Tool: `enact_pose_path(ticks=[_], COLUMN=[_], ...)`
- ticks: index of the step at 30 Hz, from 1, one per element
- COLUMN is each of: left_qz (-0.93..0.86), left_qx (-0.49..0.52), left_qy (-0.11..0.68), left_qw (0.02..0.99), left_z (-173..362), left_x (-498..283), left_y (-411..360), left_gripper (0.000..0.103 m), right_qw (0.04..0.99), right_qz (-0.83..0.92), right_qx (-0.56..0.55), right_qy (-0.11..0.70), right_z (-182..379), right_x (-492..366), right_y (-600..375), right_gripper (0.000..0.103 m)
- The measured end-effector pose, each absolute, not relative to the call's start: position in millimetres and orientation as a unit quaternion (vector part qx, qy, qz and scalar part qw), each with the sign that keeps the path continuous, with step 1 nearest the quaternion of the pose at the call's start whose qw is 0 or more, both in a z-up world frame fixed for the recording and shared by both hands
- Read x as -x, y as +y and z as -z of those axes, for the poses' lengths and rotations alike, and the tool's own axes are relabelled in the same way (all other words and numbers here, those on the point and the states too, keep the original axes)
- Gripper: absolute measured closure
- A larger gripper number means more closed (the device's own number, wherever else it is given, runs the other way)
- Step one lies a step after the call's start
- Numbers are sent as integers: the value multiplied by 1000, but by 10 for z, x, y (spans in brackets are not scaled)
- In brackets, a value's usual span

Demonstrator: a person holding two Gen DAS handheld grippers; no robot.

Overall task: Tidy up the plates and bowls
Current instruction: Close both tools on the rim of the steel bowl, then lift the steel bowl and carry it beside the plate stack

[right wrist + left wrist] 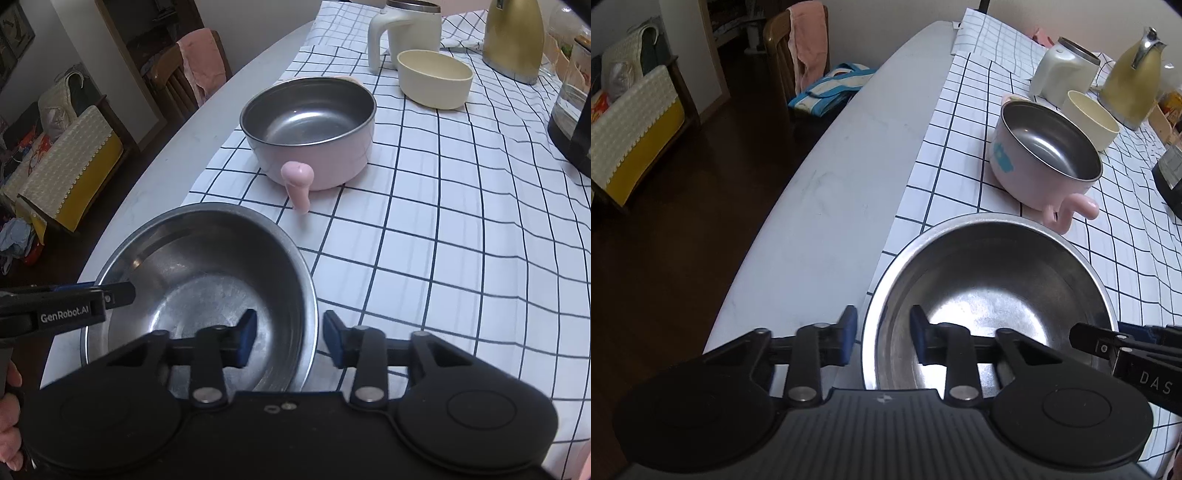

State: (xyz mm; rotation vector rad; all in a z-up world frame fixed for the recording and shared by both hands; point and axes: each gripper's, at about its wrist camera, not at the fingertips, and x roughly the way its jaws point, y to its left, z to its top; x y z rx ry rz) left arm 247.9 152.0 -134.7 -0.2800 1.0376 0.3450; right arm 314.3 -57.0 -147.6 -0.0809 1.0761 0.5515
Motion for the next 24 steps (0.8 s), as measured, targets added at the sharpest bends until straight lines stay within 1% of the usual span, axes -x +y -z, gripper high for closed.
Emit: enact_pose_path(ticks=[4,8,14,24], left_qz=[-168,-166,-147,-86], left_qx=[133,139,119,89], left_qy=[494,492,491,504], left_qw=[842,843,850,855], left_z=[1337,1304,1200,1039], left_x=[-2442,-2372,-2227,-1893], left_y=[1526,1522,1346,888], left_gripper=[85,85,85,86], right_qw=[823,823,829,835], right_qz=[-251,-240,-237,-208], right_qx=[33,27,20,0], right_qy=[509,514,505,509], right_z=[1467,1461,1352,1137], right_x=[-3115,-3097,-2944,-2493], right_y=[-587,-643,-780,-1305], right_gripper=[77,90,91,91])
